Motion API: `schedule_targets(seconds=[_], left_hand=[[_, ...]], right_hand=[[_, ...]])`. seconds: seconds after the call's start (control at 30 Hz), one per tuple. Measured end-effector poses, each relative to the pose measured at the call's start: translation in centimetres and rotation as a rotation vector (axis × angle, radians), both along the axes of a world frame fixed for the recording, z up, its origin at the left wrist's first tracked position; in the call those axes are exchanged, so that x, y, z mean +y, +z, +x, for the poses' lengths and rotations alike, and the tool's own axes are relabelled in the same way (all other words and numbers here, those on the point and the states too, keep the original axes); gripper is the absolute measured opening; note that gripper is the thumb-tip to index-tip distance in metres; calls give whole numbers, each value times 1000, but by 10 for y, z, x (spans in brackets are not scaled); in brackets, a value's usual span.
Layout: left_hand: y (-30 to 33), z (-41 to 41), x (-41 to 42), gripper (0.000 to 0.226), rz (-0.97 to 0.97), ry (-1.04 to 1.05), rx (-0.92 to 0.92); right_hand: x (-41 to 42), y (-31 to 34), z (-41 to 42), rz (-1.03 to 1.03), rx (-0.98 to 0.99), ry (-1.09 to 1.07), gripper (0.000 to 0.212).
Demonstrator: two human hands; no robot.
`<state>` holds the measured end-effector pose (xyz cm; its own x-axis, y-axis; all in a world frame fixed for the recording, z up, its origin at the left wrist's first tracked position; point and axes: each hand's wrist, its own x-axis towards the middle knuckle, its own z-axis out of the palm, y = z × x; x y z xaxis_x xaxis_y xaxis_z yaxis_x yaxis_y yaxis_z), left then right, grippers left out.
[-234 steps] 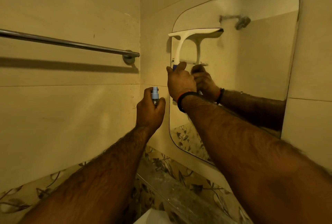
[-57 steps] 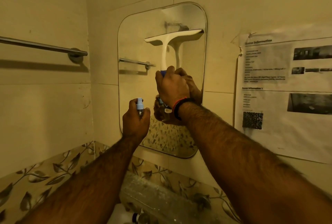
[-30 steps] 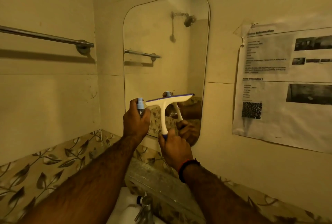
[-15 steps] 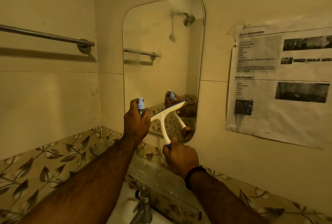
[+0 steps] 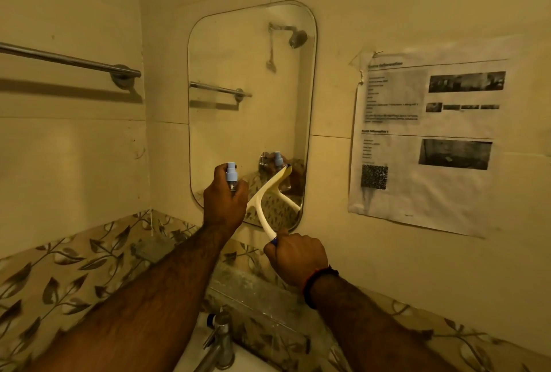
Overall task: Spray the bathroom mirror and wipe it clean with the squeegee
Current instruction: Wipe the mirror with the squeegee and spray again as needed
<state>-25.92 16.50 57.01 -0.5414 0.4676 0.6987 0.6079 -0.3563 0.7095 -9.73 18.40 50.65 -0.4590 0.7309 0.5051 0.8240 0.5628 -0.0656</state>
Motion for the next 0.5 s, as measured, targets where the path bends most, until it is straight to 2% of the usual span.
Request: schedule_targets(seconds=[0.5], left_hand=[[3,26,-18,38,-11,-23,-35]], right_hand=[[-20,-11,38,2,-69,-58,39]])
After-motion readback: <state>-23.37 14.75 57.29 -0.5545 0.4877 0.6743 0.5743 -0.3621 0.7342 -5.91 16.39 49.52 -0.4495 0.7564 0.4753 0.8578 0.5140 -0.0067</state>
